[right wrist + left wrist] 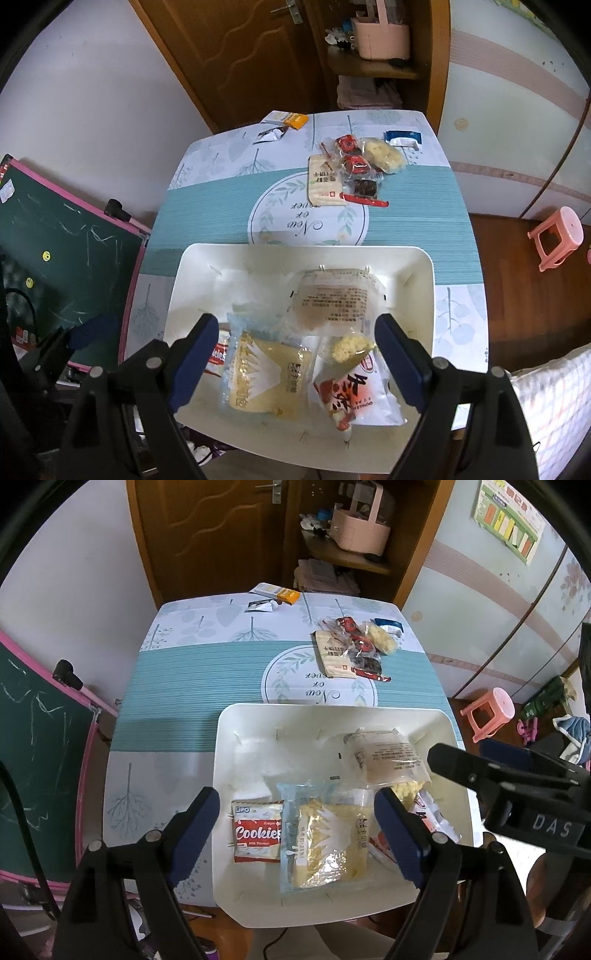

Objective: Organize snacks
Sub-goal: 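Lift both tools from the tray toward the chocolate bar and white-orange packet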

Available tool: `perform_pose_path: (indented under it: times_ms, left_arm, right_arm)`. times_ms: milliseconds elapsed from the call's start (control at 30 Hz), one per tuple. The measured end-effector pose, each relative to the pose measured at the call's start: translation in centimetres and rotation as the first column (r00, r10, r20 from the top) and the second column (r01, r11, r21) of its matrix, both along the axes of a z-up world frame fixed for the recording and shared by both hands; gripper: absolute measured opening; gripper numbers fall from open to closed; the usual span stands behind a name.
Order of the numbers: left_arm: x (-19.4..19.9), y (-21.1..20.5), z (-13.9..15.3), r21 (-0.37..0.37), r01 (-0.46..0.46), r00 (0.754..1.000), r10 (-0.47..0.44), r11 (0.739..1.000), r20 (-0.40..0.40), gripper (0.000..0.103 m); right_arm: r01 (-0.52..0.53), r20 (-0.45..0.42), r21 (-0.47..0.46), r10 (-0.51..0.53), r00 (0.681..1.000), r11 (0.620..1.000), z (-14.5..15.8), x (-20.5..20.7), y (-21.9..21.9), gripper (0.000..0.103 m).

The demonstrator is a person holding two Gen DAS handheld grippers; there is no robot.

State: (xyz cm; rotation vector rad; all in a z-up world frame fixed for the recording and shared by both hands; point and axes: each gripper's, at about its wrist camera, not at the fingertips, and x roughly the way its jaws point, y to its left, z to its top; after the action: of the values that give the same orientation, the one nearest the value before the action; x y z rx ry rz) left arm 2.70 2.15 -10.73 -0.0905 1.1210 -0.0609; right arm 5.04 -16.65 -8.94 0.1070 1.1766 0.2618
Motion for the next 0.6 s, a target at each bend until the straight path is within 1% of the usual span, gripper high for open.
perform_pose_path:
  times_ms: [233,600]
  left_arm:
    - [0.4,-0.6,-0.4,0.006,0.017,1.0,-0.017,1.0,-0.015,0.085]
    - [1.6,-1.5,-0.6,0.023,0.042,0.999,-0.041,0.999,-0.021,0.085]
  right_arm:
    - [-0.009,-0.015,-0.005,0.009,1.0,1.0,-0.6,-0.2,-0.3,0.087]
    - [0.011,-0.027,-0.001,-0.011,1.0,1.0,-0.7,0.5,-1.4,0.087]
